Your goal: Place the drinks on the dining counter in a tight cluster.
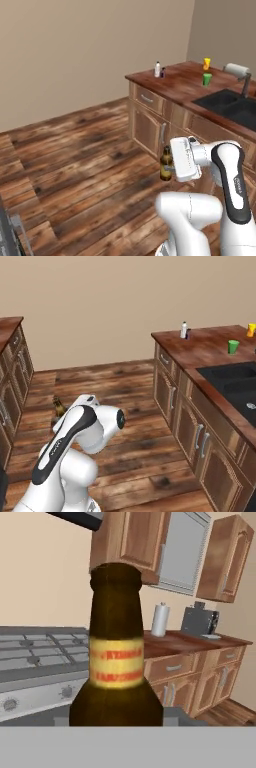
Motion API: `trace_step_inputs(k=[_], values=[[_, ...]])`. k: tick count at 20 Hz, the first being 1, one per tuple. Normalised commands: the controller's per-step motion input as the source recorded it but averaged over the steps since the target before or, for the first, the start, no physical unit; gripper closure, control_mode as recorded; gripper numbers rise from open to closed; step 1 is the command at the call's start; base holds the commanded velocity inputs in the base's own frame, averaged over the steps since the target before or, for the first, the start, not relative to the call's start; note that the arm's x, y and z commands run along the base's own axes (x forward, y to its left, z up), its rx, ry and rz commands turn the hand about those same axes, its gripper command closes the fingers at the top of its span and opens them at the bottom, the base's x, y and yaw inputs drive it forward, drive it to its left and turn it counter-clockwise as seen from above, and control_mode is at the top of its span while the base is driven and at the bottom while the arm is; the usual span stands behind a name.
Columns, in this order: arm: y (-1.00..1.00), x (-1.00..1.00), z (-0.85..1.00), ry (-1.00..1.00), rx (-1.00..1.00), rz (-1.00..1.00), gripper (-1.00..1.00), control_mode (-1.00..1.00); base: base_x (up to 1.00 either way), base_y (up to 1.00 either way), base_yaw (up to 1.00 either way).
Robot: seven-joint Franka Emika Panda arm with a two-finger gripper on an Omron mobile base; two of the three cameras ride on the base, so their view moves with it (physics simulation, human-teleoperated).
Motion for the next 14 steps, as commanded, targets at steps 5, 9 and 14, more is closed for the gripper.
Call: trace_step_inputs(k=[5,9,14], values=[[0.00,0.00,0.00,0.00,0.00,0.00,1.00,1.00,0.90,-0.23,0.00],[0.00,0.00,0.00,0.00,0.00,0.00,1.00,1.00,0.91,-0.26,0.00],[0.00,0.00,0.00,0.00,0.00,0.00,1.00,1.00,0.91,-0.23,0.00]])
